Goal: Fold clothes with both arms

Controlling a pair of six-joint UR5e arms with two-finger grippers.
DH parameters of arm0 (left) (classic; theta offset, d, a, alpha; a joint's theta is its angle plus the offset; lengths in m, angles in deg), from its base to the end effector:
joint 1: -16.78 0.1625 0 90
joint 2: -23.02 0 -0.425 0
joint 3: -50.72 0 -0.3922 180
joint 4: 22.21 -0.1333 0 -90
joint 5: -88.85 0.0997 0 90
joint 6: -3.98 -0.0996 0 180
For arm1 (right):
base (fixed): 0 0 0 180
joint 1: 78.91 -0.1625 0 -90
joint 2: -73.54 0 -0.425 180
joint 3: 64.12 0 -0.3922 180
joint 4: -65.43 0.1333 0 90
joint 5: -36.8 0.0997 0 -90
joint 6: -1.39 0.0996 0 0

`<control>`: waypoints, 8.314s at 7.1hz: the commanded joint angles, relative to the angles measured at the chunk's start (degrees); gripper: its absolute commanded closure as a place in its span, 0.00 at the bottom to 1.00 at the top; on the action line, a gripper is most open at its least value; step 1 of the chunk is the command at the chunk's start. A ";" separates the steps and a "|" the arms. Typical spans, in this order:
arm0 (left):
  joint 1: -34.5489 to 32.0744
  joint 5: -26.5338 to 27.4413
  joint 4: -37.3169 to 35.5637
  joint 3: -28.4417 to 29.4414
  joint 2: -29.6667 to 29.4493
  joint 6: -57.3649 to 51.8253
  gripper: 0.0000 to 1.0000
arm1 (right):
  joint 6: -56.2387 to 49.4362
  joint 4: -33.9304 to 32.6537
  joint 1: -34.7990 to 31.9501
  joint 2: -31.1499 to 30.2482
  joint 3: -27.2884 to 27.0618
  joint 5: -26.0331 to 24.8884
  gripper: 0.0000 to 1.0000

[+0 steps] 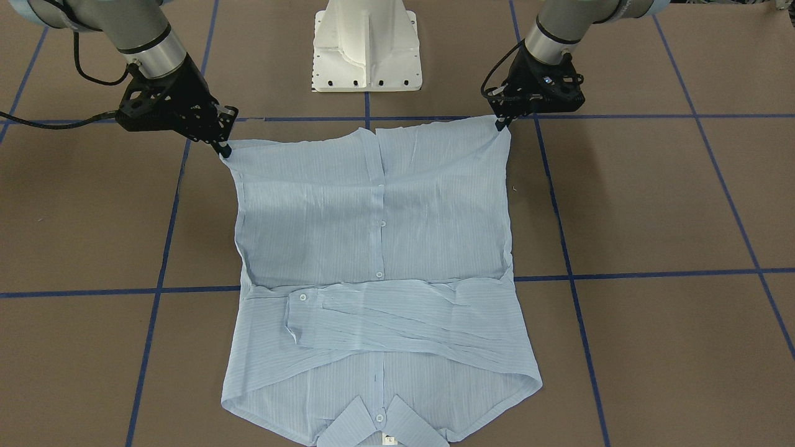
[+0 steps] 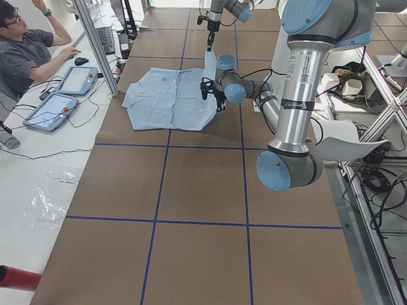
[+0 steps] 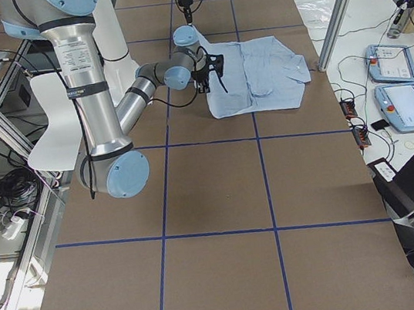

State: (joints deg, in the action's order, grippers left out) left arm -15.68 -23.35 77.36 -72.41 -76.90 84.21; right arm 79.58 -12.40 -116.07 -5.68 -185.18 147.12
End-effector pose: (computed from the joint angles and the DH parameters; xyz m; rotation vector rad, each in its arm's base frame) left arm 0.3652 -0.3457 0.2902 -0.0090 0.9754 -0.1863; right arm -0.3435 -0.3842 0.2926 0.0882 -0.9858 0.2388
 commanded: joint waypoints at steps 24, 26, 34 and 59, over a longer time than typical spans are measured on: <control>-21.15 -2.41 32.26 63.19 -33.32 -3.33 0.01 | -15.17 15.07 -14.09 38.10 62.45 0.78 0.00; -22.03 -2.58 31.56 60.49 -32.36 -3.24 0.01 | -15.17 17.80 -12.08 29.77 53.70 0.87 0.00; -22.38 -2.85 31.21 55.72 -29.11 -3.24 0.01 | -13.94 15.43 -5.82 19.27 41.17 1.31 0.18; -3.63 2.22 13.62 32.92 -24.44 15.26 0.01 | -14.90 15.69 2.03 -7.01 -2.26 2.71 0.00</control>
State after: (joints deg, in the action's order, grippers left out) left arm -24.94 -23.67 97.42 -34.87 -101.23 93.84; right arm 65.16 3.23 -110.34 -12.99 -188.53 149.89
